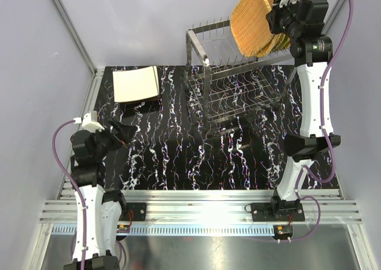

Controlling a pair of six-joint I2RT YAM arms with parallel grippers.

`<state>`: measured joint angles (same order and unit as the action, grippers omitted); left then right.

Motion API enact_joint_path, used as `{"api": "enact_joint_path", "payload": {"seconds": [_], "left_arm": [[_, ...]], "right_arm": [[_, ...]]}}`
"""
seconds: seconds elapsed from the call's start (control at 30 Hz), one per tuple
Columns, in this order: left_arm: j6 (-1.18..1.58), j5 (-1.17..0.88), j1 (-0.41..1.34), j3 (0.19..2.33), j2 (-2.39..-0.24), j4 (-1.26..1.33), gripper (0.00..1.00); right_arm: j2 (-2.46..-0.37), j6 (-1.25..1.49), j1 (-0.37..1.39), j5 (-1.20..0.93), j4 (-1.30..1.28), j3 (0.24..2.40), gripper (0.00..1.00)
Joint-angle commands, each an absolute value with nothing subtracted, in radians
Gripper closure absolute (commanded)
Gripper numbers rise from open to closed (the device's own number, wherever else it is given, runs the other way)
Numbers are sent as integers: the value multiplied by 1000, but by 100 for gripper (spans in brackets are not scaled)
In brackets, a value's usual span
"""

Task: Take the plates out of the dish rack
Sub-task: Grab a plate with the right arm

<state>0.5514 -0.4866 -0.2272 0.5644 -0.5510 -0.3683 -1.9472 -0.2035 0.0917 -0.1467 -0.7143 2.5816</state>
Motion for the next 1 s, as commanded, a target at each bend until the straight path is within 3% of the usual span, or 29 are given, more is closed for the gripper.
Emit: {"api": "enact_joint_path", "payload": {"seconds": [0.0,0.03,0.97], "left_arm": [[565,-494,-225,621,-543,-339,1],[566,-494,-224,624,-543,-339,1],[617,-545,-225,658,-549,-298,1]], "right_arm": [[-1980,-270,74,-81,-749,2553,94],[-1973,-273,75,-89,-743,2553,100],[-1821,-247,75,-120,-382,2485,100]]}}
